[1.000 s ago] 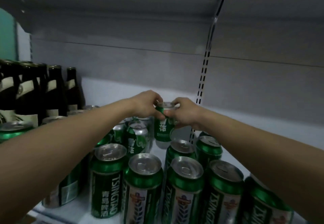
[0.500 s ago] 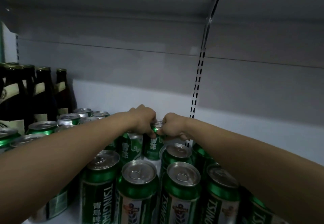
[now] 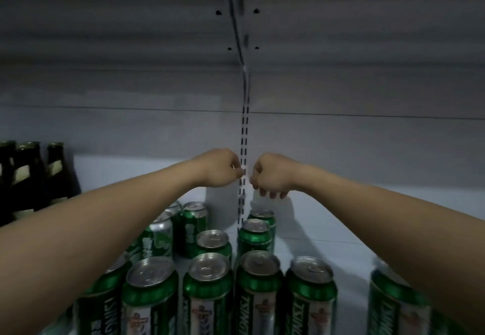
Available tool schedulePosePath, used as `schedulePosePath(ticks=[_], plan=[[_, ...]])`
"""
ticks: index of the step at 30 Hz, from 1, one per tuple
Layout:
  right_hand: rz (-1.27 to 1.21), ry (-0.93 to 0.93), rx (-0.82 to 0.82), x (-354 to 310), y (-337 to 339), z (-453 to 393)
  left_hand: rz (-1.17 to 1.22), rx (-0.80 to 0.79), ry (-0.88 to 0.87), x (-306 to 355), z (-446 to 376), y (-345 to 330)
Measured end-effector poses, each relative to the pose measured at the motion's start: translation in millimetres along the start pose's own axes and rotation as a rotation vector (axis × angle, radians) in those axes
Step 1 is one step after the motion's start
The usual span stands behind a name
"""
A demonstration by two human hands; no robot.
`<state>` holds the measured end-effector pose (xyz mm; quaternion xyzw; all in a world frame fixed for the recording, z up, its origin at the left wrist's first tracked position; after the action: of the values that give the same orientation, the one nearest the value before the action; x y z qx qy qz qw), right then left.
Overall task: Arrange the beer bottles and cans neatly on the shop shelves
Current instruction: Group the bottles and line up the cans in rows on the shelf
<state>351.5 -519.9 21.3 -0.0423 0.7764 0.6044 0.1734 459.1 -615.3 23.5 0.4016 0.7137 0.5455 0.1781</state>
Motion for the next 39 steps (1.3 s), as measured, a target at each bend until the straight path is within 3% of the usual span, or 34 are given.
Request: schedulePosePath(ticks=[19, 28, 32, 39], plan=[[0.042, -0.334, 0.201, 189, 118, 176, 0.305, -0.16, -0.254, 261, -5, -54], [-0.02, -0.542, 0.285, 285, 131, 237, 0.382, -0.307, -0.369, 362, -6, -106], [-0.03, -0.61, 0.342, 328, 122, 251, 0.368, -0.367, -0.344, 393, -13, -138], [0.05, -0.639, 0.192, 363, 101, 252, 0.281, -0.478, -0.287, 428, -21, -183]])
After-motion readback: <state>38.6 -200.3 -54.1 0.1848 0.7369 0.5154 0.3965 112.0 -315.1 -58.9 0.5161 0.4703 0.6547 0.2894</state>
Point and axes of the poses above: each hand's wrist, its own z-axis away from the middle knuckle, its own y-axis out of the back of the hand, x = y × z, the point moved 2 cm from there along -z, towards the middle knuckle, and after that the axes turned 5 degrees about y, right-handed, at the moved point
